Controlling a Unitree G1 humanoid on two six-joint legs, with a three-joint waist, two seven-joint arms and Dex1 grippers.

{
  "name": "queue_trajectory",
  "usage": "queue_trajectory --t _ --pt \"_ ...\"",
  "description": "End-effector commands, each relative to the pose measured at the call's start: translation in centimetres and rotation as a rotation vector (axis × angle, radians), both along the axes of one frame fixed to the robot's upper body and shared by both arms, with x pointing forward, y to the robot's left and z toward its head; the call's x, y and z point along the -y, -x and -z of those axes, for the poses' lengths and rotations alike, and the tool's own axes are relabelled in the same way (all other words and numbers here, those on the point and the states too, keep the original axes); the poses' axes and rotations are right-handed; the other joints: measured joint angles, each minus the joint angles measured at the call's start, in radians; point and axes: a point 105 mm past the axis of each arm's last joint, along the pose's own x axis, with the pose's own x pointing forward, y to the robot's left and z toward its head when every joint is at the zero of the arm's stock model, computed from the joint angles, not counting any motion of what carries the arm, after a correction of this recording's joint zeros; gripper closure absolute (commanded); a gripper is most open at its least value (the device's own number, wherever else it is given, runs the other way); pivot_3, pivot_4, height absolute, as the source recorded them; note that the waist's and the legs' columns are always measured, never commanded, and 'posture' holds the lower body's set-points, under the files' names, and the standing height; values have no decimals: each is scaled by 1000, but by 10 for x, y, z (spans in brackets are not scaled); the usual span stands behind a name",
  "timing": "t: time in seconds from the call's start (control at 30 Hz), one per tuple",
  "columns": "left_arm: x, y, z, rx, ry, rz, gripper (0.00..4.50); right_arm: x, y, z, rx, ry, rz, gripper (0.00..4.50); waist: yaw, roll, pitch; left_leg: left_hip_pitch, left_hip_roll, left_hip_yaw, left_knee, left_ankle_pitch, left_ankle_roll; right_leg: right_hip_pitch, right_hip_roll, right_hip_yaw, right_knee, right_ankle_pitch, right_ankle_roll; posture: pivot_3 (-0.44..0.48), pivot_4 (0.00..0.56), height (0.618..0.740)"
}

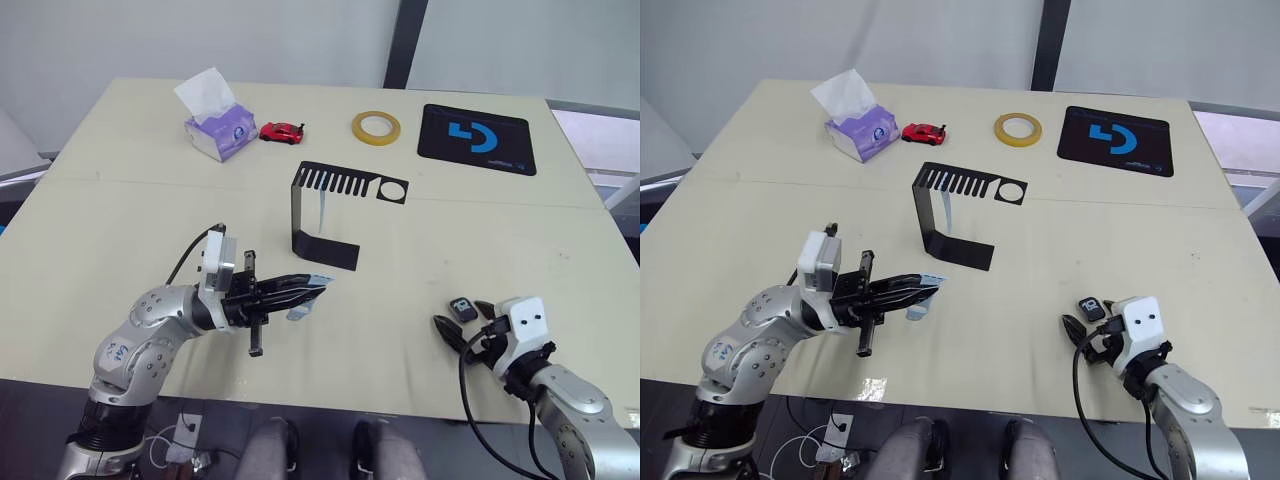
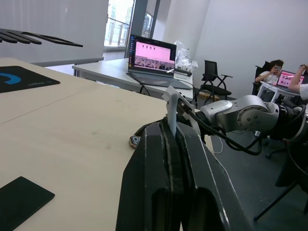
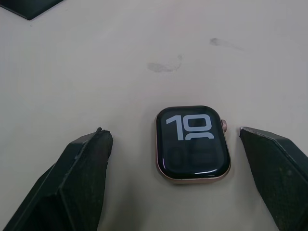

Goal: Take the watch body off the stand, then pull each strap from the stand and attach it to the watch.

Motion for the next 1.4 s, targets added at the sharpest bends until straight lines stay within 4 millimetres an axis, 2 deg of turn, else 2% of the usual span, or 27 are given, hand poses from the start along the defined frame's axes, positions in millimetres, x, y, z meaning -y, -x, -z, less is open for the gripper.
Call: queue_trajectory --t 0.03,0.17,0.37,0.6,0.7,0.83,0.87,1.33,1.4 --pt "2 6 -9 39 13 14 4500 0 2 6 -30 -20 27 24 0 0 0 0 0 0 0 0 0 0 0 0 0 0 0 0 150 740" --pt "2 5 -11 39 21 11 4500 0 2 7 -34 -17 31 24 0 0 0 0 0 0 0 0 0 0 0 0 0 0 0 0 150 740" --pt "-2 4 -5 30 -4 5 4500 2 12 13 -56 -7 19 24 0 0 0 0 0 0 0 0 0 0 0 0 0 0 0 0 150 740" --pt "-2 5 -2 24 -14 13 4500 4 13 16 -60 -5 28 24 1 -1 0 0 0 0 0 0 0 0 0 0 0 0 0 0 150 740" --pt "-2 4 -2 24 -13 15 4500 2 12 18 -62 -14 29 875 1 -1 0 0 0 0 0 0 0 0 0 0 0 0 0 0 150 740" --pt "-2 4 -1 22 -13 16 4500 0 11 21 -60 -22 32 2927 0 -1 -1 0 0 0 0 0 0 0 0 0 0 0 0 0 150 740" --pt "-2 4 -1 21 -14 16 4500 0 10 21 -57 -26 36 2989 0 -2 -1 0 0 0 0 0 0 0 0 0 0 0 0 0 150 740" --pt "-3 3 -1 22 -13 9 4500 0 6 18 -66 -69 23 2989 -3 -5 -3 1 1 0 0 0 0 1 0 1 1 0 0 0 150 740" --pt "-3 4 -1 22 -11 8 4500 1 5 17 -66 -66 20 1958 -3 -5 -3 1 1 0 0 0 0 1 0 1 1 0 0 0 150 740"
